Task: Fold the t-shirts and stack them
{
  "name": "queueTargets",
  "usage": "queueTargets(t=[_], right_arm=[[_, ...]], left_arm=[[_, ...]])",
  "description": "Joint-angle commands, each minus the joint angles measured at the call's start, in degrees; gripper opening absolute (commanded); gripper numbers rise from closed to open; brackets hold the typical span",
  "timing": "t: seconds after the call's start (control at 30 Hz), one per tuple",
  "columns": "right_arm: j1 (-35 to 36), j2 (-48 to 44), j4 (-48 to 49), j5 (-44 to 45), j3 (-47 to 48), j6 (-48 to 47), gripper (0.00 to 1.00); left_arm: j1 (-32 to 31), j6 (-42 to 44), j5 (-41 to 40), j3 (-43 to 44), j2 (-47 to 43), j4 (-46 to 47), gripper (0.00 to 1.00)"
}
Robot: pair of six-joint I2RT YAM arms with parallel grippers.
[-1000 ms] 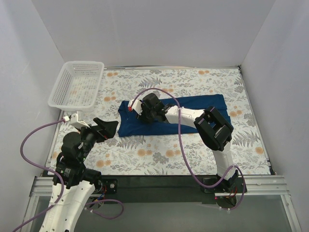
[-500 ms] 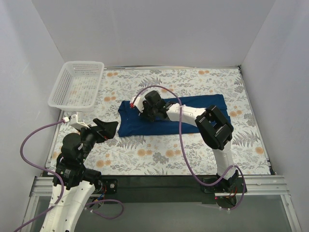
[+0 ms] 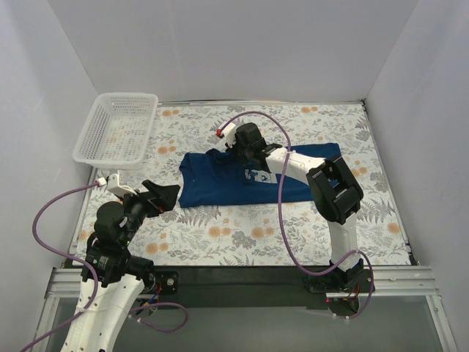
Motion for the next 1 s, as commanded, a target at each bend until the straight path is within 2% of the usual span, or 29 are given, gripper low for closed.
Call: queueTargets(t=[0.0,0.27,0.37,0.57,0.6,0.73,0.8,0.83,0.87,0.9,0.97], right_arm=[[-0.20,-0.69,3.86,5.76,2.77,3.63,0.01],[-1.43,0.19,3.77,10.08,3.13,5.56,0.02],[-1.95,0.36,3.51,11.14,3.04,6.09,0.10],[-2.92,-0.78,2.63,11.41,2.42,7.14,0.37],[-3.01,-1.48,2.37,10.88,2.42,7.14,0.45],[-4.06,-4.46,0.71,7.90,1.46,5.75,0.52],[-5.64,-8.22,-0.87,1.06,-0.56,3.20,0.54],[-6.60,-9.90,-5.67,-2.54,-1.26,-1.51,0.57],[-7.83,-11.66,-8.59,-8.84,-3.01,-4.52,0.57],[-9.32,-15.42,-11.49,-20.21,-4.24,-7.50,0.57],[-14.42,-19.65,-15.80,-29.32,-8.45,-11.81,0.60]], left_arm=[[0.26,0.28,0.03,-0.12,-0.18,0.17,0.94],[0.26,0.28,0.12,-0.12,-0.18,0.17,0.94],[0.26,0.28,0.29,-0.21,-0.01,0.17,0.94],[0.26,0.36,1.43,-0.12,2.36,0.26,0.94],[0.26,0.54,2.31,-0.12,2.97,0.35,0.94],[0.26,0.63,3.10,0.14,6.05,0.52,0.93],[0.26,0.54,3.89,0.49,9.73,0.52,0.92],[0.26,0.54,5.12,1.19,12.01,0.26,0.91],[0.26,0.19,5.39,1.63,16.47,-0.09,0.89],[0.26,0.10,5.83,1.99,19.47,-0.79,0.86],[0.26,1.06,7.40,3.12,24.84,-0.71,0.80]])
